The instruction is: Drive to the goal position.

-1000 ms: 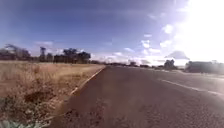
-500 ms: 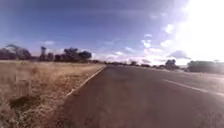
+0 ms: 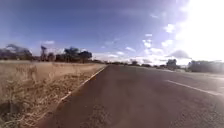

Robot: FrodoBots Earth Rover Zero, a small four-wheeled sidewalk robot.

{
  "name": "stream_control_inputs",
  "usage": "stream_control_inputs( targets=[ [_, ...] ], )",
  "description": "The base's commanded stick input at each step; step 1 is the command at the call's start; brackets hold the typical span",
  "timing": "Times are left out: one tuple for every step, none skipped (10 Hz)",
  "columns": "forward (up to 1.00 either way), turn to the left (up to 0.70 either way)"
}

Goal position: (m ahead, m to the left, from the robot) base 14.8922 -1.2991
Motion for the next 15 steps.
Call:
stream_control_inputs(
  targets=[
    [0.5,0.0],
    [0.5,0.0],
    [0.5,0.0],
    [0.5,0.0],
    [0.5,0.0],
    [0.5,0.0],
    [0.5,0.0],
    [0.5,0.0],
    [0.5,0.0],
    [0.5,0.0],
    [0.5,0.0],
    [0.5,0.0],
    [0.5,0.0],
    [0.5,0.0],
    [0.5,0.0]
  ],
)
